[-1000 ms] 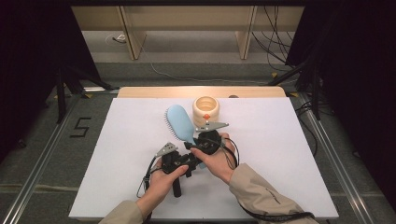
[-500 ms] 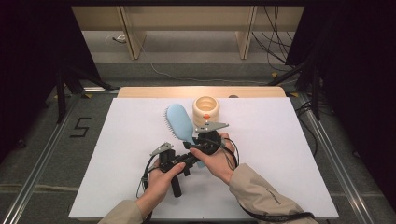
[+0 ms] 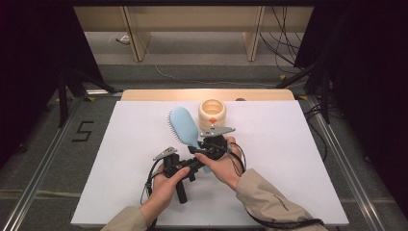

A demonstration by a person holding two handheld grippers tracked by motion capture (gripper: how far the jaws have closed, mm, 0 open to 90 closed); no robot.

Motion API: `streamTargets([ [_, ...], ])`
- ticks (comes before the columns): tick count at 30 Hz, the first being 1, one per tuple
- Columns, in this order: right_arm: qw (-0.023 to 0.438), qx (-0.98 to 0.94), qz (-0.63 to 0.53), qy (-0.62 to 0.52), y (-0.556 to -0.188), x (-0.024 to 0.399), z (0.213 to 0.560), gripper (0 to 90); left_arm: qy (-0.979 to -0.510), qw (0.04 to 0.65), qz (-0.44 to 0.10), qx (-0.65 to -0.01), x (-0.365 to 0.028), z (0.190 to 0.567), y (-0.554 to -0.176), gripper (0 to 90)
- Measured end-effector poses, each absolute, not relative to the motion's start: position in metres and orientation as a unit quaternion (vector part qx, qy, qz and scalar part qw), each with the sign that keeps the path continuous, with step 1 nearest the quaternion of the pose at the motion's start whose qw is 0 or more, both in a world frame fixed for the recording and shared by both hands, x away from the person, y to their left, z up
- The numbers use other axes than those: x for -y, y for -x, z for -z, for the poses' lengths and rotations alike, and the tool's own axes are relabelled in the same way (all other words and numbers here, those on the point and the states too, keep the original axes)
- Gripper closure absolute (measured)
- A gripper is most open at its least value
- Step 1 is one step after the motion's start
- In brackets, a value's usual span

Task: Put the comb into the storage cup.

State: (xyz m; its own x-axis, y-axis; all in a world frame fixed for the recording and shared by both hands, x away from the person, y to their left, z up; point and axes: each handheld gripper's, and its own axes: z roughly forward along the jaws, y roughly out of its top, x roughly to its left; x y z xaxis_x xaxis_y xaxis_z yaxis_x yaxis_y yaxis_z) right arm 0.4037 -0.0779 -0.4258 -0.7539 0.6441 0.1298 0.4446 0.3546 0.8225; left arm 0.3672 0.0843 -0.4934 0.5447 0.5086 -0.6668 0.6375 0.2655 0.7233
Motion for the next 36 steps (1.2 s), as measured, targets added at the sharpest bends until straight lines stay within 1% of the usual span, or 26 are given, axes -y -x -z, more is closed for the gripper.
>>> streamTargets([
  [8,0.107,-0.817,-0.460,-0.330,-0.404,0.078,0.424,66.1,-0.605,0.641,0.050,-0.469,-0.084,0.493,-0.367,66.2],
  [14,0.106,-0.818,-0.458,-0.330,-0.406,0.078,0.424,60.2,-0.605,0.642,0.049,-0.469,-0.085,0.492,-0.367,66.2],
  [19,0.101,-0.816,-0.461,-0.333,-0.407,0.079,0.424,51.8,-0.605,0.642,0.049,-0.469,-0.085,0.492,-0.367,66.2],
  [30,0.113,-0.817,-0.455,-0.336,-0.408,0.081,0.418,26.7,-0.604,0.643,0.049,-0.469,-0.085,0.492,-0.367,66.2],
  [34,0.110,-0.818,-0.457,-0.331,-0.409,0.082,0.416,20.5,-0.604,0.643,0.049,-0.469,-0.085,0.492,-0.367,66.2],
  [36,0.111,-0.817,-0.460,-0.330,-0.409,0.083,0.415,19.0,-0.605,0.643,0.049,-0.468,-0.085,0.492,-0.367,66.2],
])
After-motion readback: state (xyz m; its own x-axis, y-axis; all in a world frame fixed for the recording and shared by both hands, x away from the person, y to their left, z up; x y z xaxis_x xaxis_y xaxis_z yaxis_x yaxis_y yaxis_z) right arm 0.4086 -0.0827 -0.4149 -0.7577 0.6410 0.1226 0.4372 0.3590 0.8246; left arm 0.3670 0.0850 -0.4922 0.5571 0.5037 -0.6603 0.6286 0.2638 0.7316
